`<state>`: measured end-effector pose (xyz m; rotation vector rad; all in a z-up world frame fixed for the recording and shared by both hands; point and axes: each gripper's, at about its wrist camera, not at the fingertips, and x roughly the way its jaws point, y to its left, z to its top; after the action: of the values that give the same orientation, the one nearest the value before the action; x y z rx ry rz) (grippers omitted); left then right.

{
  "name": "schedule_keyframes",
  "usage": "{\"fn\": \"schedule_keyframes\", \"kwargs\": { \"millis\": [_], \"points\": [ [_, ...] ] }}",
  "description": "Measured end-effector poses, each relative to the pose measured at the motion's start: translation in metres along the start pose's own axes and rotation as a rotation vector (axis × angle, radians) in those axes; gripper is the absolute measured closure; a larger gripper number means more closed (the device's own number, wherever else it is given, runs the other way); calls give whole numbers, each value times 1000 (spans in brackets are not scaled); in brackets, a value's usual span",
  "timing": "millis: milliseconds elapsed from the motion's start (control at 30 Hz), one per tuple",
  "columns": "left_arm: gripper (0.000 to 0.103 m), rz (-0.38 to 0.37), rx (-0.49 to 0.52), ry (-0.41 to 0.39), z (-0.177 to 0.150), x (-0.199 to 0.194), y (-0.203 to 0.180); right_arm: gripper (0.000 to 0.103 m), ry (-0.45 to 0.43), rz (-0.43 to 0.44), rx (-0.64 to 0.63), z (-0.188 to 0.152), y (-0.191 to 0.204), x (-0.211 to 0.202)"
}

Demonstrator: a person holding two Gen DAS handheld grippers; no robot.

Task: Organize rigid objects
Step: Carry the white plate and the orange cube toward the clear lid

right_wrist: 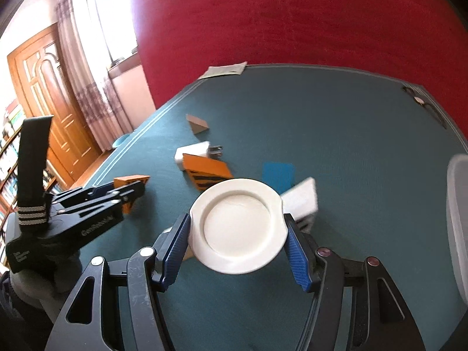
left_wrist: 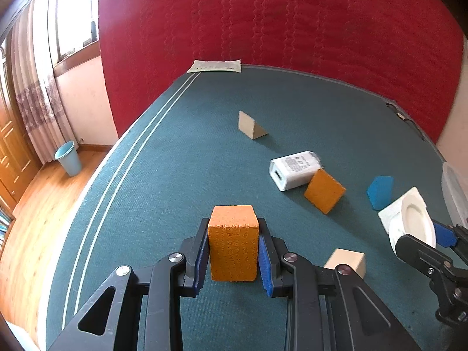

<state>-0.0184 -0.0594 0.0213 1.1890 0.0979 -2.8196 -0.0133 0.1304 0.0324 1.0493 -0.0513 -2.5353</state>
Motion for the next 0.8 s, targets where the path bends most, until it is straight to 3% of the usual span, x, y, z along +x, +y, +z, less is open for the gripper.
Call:
{"fn": "schedule_keyframes", "kwargs": {
  "millis": [467,800],
  "points": [
    [72,-46,52,-34,-1,-20,-28,40,-36,-47,46,-11,-34,-44],
    [72,-79,82,-50,1,-33,-46,41,-85,-126,121,-12,-73,-80]
  ]
}}
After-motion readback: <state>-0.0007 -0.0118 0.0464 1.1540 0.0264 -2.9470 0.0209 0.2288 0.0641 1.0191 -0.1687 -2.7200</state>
